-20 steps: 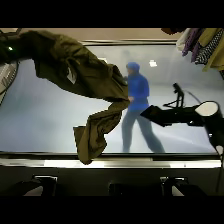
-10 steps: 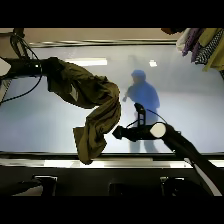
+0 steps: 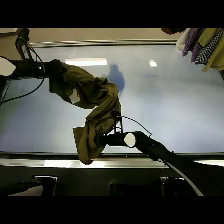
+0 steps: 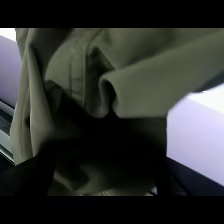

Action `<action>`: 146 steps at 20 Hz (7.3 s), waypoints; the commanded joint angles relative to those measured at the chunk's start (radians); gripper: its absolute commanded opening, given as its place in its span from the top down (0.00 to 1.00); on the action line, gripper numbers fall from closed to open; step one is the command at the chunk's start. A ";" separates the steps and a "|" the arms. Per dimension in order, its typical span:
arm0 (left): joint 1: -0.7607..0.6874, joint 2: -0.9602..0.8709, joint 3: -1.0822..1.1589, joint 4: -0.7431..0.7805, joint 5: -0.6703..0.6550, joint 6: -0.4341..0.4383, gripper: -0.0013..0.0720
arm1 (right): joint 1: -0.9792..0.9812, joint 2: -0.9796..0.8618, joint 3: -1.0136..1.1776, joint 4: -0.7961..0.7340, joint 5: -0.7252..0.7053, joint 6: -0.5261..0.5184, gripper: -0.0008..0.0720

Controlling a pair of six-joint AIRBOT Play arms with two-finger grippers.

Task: Fold the clothes and pants, and hang the long-sleeved shirts on hangers.

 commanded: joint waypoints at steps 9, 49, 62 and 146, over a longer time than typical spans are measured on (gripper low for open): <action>0.000 -0.010 0.000 0.000 0.000 0.000 0.94 | 0.017 -0.122 0.047 0.061 0.128 0.006 0.42; 0.196 -0.008 -0.077 0.006 -0.280 0.076 0.94 | -1.014 0.284 0.158 -0.313 0.563 0.125 0.95; 0.193 -0.011 -0.134 0.311 -0.101 -0.022 0.94 | -1.124 0.082 0.442 -0.575 0.484 0.276 0.87; 0.392 -0.139 -0.202 -0.034 -0.149 0.061 0.34 | -1.184 0.157 0.244 -0.535 0.561 0.190 0.95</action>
